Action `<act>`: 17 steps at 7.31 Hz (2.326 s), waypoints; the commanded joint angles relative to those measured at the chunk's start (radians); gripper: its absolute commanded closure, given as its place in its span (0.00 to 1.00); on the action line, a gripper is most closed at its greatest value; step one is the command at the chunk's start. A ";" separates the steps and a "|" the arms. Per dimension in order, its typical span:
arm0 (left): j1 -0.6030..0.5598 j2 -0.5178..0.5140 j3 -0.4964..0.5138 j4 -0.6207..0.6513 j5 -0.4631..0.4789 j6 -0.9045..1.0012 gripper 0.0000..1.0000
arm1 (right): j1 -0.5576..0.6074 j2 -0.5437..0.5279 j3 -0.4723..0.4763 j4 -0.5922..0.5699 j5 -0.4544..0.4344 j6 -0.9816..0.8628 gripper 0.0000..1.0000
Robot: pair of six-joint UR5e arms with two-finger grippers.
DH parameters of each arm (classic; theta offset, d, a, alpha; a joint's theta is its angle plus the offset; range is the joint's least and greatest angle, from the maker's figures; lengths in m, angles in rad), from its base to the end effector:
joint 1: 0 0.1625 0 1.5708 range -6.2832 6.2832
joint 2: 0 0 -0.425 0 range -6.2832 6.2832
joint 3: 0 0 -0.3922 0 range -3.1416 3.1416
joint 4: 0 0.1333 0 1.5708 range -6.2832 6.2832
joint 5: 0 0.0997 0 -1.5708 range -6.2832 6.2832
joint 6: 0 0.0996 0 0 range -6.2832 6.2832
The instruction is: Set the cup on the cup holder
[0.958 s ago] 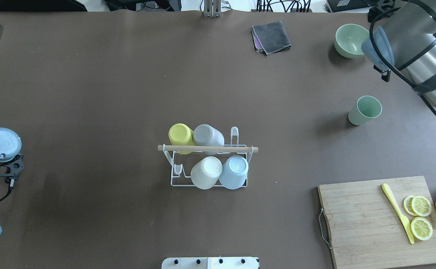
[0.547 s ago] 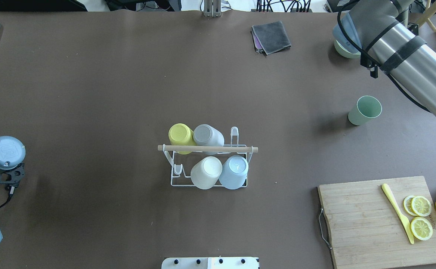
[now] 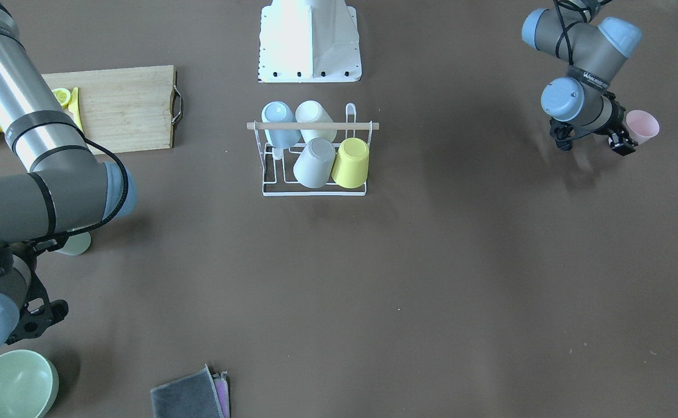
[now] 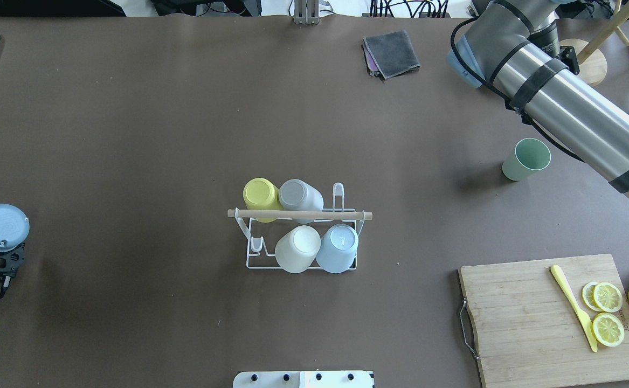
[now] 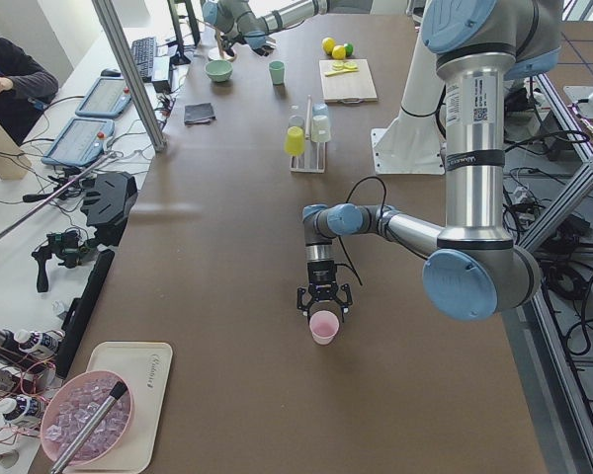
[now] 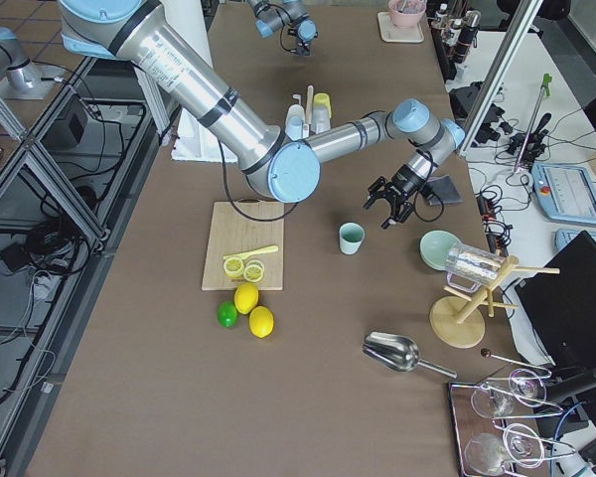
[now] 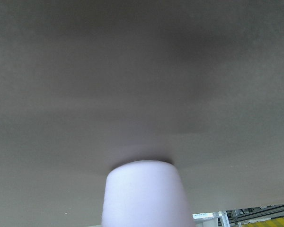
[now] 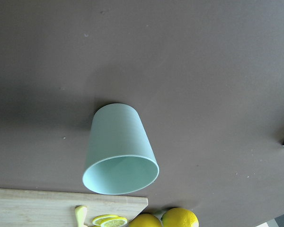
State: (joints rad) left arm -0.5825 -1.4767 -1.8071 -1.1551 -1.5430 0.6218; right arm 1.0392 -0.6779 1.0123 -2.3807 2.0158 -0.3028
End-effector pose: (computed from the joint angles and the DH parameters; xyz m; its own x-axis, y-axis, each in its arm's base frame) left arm 0.2737 -0.3433 0.6528 -0.0265 0.9904 -0.1356 -0.9702 -0.0581 -0.2351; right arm -0.3017 -0.6915 0.4259 0.7036 -0.5031 0.5018 0.6920 0.6457 -0.3228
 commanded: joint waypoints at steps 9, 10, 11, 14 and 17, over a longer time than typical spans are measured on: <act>0.013 0.006 0.069 -0.008 0.043 -0.005 0.02 | -0.113 0.046 -0.162 0.040 -0.124 -0.110 0.00; 0.012 0.006 0.069 -0.008 0.043 -0.005 0.02 | -0.116 0.047 -0.181 0.069 -0.121 -0.110 0.00; 0.012 0.006 0.068 -0.009 0.043 -0.005 0.03 | -0.122 0.052 -0.195 0.083 -0.123 -0.110 0.01; 0.010 0.006 0.063 -0.018 0.043 -0.004 0.16 | -0.126 0.057 -0.212 0.084 -0.131 -0.117 0.01; 0.003 0.007 0.037 -0.018 0.043 0.004 0.59 | -0.137 0.058 -0.224 0.084 -0.126 -0.122 0.01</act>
State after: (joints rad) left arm -0.5751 -1.4707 -1.7555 -1.1734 -1.5003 0.6216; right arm 0.9067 -0.6201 0.7938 -2.2964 1.8877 -0.4229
